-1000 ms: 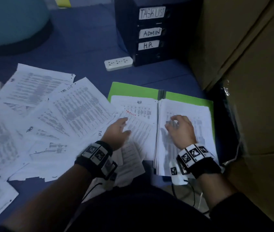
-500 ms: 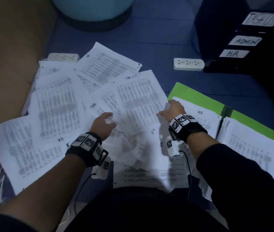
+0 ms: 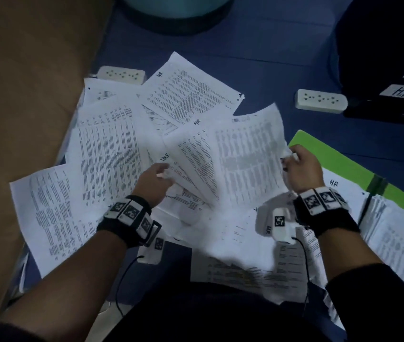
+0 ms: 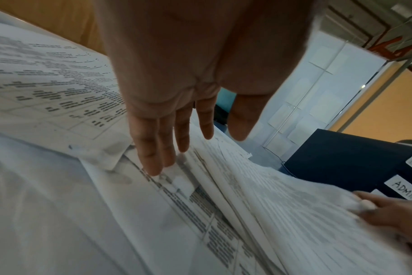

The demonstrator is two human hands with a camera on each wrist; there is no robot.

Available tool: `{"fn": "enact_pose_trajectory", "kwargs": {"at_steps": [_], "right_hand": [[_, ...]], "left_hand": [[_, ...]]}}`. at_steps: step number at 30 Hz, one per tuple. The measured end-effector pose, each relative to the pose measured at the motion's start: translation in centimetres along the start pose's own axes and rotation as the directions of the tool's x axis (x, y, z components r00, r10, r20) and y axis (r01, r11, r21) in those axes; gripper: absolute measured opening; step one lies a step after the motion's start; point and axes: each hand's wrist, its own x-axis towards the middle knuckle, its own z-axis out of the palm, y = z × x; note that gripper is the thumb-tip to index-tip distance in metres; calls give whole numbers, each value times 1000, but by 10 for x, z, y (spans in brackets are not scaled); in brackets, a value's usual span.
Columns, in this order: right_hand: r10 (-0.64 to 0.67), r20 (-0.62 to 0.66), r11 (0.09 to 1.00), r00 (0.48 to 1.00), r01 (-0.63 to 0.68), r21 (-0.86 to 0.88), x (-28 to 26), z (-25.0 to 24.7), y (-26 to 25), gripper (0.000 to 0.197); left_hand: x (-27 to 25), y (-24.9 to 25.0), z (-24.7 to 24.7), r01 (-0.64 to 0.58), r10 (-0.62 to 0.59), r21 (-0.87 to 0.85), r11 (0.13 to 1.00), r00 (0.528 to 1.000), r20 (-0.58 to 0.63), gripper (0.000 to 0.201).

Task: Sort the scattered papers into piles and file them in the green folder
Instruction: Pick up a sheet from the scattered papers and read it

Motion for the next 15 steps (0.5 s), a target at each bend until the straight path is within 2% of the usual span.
{"fn": "enact_pose_trajectory", "kwargs": {"at_steps": [1,3,5,7,8,9,11,12,13,15], "right_hand": [[-30,-7,998,1000,31,59,-7,-3,-3,24],[-11,65,964,998,-7,266,-19,1,-5,30],[82,151,921,985,-133,366,-23,11,-4,27],[226,210,858,951,-296,419,-25,21,-2,21],[295,207,825,933,-358,437,-27,25,-2,13],[348,180,816,920,-392,426,-27,29,-1,13],[442,83,844,893,-445,299,-29,37,2,68],[466,16,857,884,-456,242,-30,41,0,87],[469,-34,869,882,-455,192,-30,44,-3,95],[477,-86,874,874,-463,149,-28,47,-8,89]], "left_hand": [[5,-1,-8,12,-12,9,1000,999,-53,42],[19,-12,-31,44,-36,39,998,983,-178,46],[33,-26,-56,129,-98,81,988,946,-308,55],[43,-41,-79,271,-187,153,950,890,-416,65],[47,-48,-89,348,-239,179,920,862,-447,69],[51,-55,-97,414,-293,191,890,840,-457,74],[54,-64,-108,479,-363,184,858,821,-440,86],[56,-69,-110,486,-376,182,855,822,-428,92],[57,-71,-110,487,-377,192,852,825,-421,98],[58,-73,-110,478,-367,195,856,829,-421,108]]}}
